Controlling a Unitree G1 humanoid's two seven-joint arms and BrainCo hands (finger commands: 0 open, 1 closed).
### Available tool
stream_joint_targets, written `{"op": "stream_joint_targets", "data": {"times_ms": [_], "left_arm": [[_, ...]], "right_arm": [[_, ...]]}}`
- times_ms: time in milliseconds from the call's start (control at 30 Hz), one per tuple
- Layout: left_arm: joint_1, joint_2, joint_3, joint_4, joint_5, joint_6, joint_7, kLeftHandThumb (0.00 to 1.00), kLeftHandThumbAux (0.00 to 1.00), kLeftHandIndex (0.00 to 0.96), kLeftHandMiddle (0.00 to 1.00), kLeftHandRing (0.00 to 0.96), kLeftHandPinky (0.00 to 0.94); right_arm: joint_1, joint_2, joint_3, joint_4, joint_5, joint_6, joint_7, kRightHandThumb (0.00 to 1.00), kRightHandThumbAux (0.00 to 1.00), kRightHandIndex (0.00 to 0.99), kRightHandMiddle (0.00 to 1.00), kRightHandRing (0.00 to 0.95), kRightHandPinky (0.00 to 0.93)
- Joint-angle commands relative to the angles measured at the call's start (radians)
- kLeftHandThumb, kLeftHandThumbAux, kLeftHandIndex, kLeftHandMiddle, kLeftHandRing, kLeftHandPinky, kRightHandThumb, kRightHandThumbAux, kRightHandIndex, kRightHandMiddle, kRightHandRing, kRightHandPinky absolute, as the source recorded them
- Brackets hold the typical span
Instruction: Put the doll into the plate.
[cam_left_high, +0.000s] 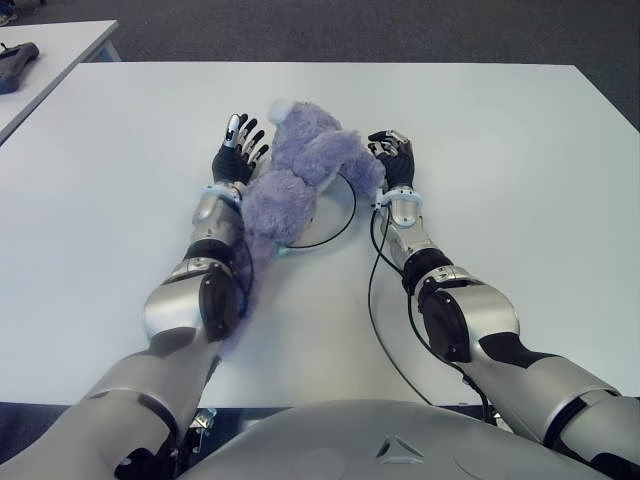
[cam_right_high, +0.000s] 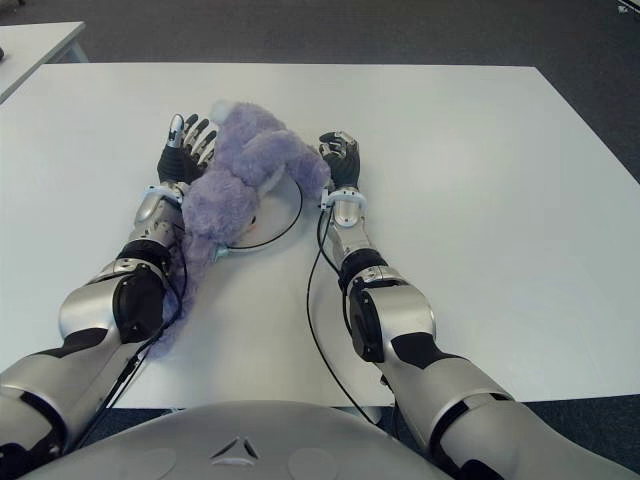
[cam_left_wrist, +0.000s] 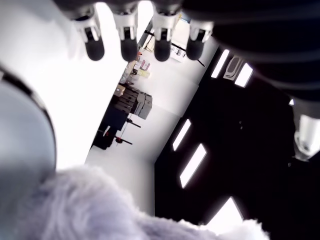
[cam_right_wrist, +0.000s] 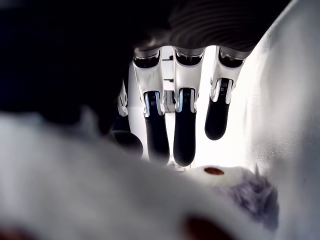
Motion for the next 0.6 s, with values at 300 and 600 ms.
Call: {"op": "stream_joint_targets", "data": {"times_ms": [300, 600], "left_arm": [[0.180, -0.115, -0.028, 0.055, 0.024, -0.048, 0.023, 0.000, 0.428, 0.000, 0.000, 0.000, 0.000], [0.245, -0.143, -0.096, 0.058, 0.104, -0.163, 0.153, 0.000, 0.433, 0.000, 0.000, 0.000, 0.000]], "right_arm": [[0.210, 0.057, -0.006, 0.117, -0.002, 0.098, -0.005, 0.677, 0.745, 0.407, 0.348, 0.331, 0.266], [0.214, 0.057, -0.009, 0.116, 0.002, 0.090, 0.001, 0.678, 0.744, 0.406, 0.344, 0.330, 0.271]]}}
